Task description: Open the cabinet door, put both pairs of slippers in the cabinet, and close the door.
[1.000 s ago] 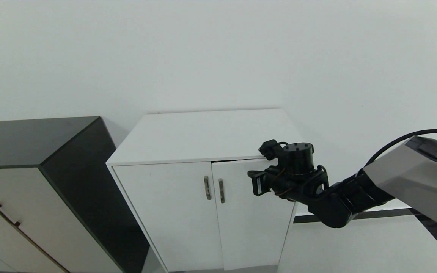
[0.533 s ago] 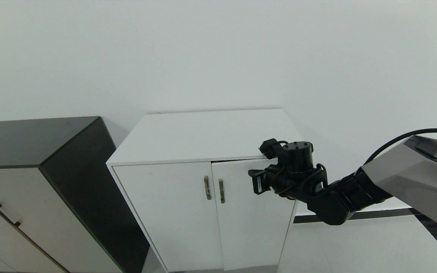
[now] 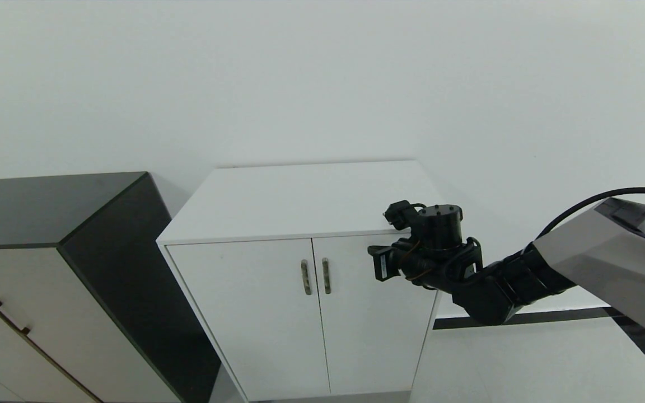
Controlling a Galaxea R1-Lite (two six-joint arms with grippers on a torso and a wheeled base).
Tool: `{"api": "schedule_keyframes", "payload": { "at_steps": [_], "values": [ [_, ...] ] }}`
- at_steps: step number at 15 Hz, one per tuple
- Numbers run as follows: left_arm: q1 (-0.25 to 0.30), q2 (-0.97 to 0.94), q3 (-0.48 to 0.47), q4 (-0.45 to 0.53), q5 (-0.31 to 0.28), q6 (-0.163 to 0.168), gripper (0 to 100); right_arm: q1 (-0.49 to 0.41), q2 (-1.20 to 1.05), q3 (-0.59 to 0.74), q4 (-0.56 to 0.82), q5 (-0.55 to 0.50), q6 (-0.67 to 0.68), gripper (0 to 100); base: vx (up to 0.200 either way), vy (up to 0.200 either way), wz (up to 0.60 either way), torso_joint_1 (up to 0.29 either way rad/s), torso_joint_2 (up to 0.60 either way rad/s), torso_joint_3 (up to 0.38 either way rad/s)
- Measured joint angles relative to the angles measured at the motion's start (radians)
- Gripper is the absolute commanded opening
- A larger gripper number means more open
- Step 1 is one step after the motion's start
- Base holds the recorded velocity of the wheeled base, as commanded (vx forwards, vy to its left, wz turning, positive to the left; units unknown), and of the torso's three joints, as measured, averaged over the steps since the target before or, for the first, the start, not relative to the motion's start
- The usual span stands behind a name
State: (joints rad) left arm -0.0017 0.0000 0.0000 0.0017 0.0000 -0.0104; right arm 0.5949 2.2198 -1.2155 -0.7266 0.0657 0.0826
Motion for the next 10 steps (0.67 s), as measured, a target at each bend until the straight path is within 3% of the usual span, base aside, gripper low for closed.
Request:
{"api": "schedule_keyframes", "payload": {
  "at_steps": [5, 10],
  "values": [
    [0.000, 0.000, 0.000, 0.000, 0.000, 0.001, 0, -0.006, -0.022, 0.042, 0.001, 0.000, 0.000, 0, 0.000, 0.000, 0.00, 0.000, 0.00, 0.000],
    [0.000, 0.000, 0.000, 0.000, -0.001, 0.003, 0, 0.000, -0.173, 0.272, -0.003, -0.002, -0.003, 0, 0.000, 0.000, 0.00, 0.000, 0.00, 0.000]
  ]
}}
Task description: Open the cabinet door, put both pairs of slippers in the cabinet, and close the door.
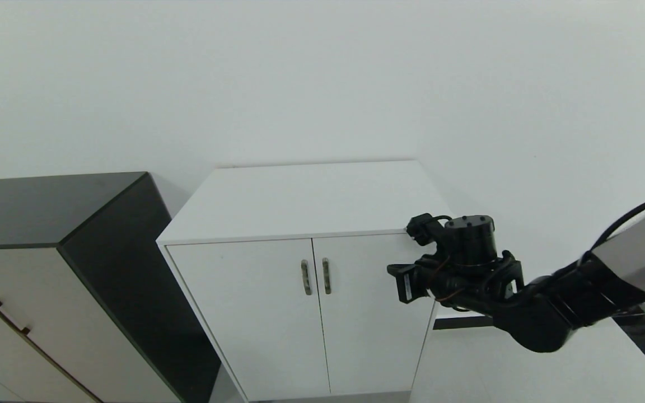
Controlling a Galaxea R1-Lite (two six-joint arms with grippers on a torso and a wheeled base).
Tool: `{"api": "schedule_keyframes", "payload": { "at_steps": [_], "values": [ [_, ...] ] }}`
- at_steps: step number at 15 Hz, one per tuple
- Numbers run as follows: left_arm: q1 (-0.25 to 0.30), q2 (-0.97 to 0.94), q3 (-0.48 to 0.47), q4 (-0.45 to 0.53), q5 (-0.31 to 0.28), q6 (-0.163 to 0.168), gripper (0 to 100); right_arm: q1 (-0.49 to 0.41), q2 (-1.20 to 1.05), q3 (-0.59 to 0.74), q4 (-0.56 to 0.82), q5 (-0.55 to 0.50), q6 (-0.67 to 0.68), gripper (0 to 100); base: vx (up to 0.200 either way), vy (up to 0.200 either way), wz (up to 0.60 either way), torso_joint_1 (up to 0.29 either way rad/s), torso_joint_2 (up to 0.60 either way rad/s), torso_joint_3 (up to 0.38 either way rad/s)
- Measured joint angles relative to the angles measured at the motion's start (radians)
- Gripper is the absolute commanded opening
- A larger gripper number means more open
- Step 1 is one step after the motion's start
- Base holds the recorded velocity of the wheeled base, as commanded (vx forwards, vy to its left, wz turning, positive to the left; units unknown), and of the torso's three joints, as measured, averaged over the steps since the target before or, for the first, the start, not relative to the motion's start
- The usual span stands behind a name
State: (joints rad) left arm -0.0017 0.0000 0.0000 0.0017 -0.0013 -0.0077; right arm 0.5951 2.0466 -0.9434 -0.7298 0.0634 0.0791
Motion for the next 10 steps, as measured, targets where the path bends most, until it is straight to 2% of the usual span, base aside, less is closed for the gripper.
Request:
{"api": "schedule_keyframes", "payload": {
  "at_steps": [4, 7, 10],
  "values": [
    [0.000, 0.000, 0.000, 0.000, 0.001, 0.000, 0, -0.020, -0.198, 0.291, -0.019, -0.002, 0.004, 0, 0.000, 0.000, 0.00, 0.000, 0.00, 0.000],
    [0.000, 0.000, 0.000, 0.000, 0.001, -0.002, 0, -0.096, -0.400, 0.556, -0.032, -0.009, -0.003, 0, 0.000, 0.000, 0.00, 0.000, 0.00, 0.000],
    [0.000, 0.000, 0.000, 0.000, 0.001, -0.002, 0, -0.224, -0.583, 0.766, -0.005, -0.012, -0.097, 0, 0.000, 0.000, 0.00, 0.000, 0.00, 0.000]
  ]
}}
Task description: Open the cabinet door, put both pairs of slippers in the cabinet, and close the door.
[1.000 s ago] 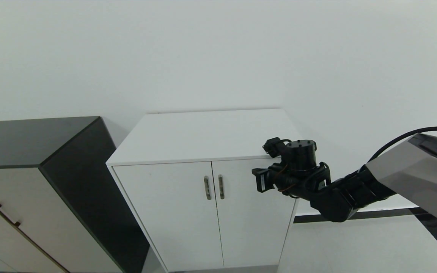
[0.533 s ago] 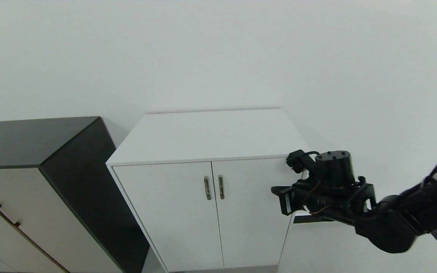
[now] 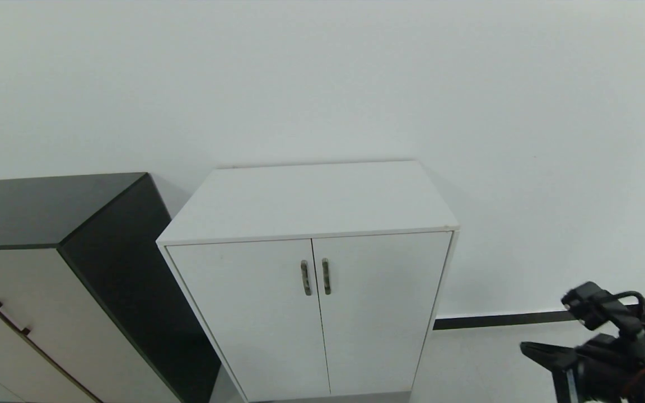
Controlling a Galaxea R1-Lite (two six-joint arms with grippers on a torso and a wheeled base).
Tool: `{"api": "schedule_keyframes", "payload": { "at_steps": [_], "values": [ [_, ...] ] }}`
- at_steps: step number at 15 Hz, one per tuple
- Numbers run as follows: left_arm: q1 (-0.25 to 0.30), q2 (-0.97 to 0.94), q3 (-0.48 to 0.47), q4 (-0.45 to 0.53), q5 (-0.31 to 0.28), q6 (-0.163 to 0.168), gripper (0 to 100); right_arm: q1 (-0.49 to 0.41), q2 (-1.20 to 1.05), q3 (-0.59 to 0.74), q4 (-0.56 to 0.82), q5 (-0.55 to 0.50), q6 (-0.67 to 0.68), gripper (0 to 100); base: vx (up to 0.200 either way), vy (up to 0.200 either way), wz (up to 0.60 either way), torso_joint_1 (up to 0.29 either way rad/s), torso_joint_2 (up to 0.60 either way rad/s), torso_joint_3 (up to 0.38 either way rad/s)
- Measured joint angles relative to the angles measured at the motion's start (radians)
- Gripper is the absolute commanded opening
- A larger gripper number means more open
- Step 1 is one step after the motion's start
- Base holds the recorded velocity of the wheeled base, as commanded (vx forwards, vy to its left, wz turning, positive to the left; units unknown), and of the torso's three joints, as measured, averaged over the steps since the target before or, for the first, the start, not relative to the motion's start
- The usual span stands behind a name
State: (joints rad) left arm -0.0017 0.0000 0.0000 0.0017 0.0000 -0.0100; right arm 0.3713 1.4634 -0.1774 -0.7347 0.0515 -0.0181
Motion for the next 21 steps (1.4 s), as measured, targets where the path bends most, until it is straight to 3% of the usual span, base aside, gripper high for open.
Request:
{"api": "schedule_keyframes", "payload": {
  "at_steps": [2, 4, 12, 17, 21],
  "values": [
    [0.000, 0.000, 0.000, 0.000, 0.000, 0.000, 0, -0.045, -0.113, 0.106, 0.051, 0.000, -0.044, 0, 0.000, 0.000, 0.00, 0.000, 0.00, 0.000],
    [0.000, 0.000, 0.000, 0.000, 0.000, 0.000, 0, -0.062, -0.219, 0.155, 0.185, 0.000, -0.054, 0, 0.000, 0.000, 0.00, 0.000, 0.00, 0.000],
    [0.000, 0.000, 0.000, 0.000, 0.000, 0.000, 0, -0.068, -0.590, 0.177, 0.626, 0.011, -0.054, 0, 0.000, 0.000, 0.00, 0.000, 0.00, 0.000],
    [0.000, 0.000, 0.000, 0.000, 0.000, -0.001, 0, -0.070, -0.745, 0.177, 0.731, -0.001, -0.037, 0, 0.000, 0.000, 0.00, 0.000, 0.00, 0.000],
    [0.000, 0.000, 0.000, 0.000, 0.000, -0.001, 0, -0.074, -0.840, 0.177, 0.736, -0.033, 0.011, 0, 0.000, 0.000, 0.00, 0.000, 0.00, 0.000]
  ]
}}
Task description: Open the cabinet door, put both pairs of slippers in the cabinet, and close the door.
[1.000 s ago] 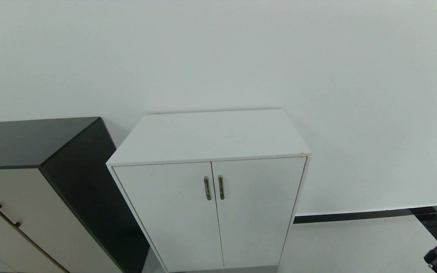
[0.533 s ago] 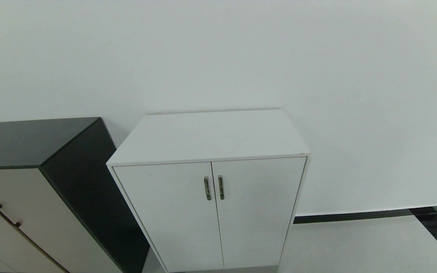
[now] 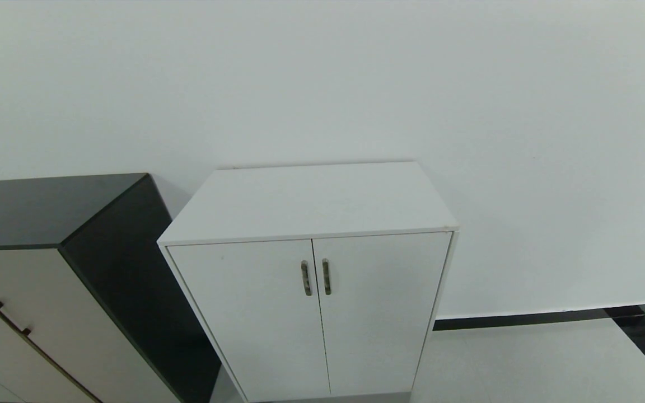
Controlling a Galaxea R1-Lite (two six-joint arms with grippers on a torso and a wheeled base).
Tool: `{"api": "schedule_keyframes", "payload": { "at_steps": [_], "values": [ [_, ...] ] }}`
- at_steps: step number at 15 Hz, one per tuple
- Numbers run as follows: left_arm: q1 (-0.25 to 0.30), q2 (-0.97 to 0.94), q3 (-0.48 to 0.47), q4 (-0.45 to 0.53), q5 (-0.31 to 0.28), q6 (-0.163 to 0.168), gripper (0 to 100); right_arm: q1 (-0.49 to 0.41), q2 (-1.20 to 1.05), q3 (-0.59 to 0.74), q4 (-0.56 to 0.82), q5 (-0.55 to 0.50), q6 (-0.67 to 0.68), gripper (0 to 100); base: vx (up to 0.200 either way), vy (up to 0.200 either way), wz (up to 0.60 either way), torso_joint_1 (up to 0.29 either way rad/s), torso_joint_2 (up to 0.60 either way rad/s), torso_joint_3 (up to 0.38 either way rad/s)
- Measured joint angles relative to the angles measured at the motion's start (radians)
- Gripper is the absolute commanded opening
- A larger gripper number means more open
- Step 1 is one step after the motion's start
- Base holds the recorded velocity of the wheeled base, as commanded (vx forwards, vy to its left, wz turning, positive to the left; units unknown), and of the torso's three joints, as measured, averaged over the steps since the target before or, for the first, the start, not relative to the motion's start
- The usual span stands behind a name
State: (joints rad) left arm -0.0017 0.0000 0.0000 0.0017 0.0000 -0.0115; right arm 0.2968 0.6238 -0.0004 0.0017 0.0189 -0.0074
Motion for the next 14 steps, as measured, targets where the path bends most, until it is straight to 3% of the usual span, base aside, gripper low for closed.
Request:
{"api": "schedule_keyframes", "payload": {
  "at_steps": [7, 14],
  "values": [
    [0.000, 0.000, 0.000, 0.000, 0.000, 0.000, 0, -0.186, -0.278, 0.000, 0.000, -0.011, 0.007, 0, 0.000, 0.000, 0.00, 0.000, 0.00, 0.000],
    [0.000, 0.000, 0.000, 0.000, 0.000, 0.001, 0, -0.276, -0.538, 0.000, 0.000, -0.011, 0.007, 0, 0.000, 0.000, 0.00, 0.000, 0.00, 0.000]
  ]
}}
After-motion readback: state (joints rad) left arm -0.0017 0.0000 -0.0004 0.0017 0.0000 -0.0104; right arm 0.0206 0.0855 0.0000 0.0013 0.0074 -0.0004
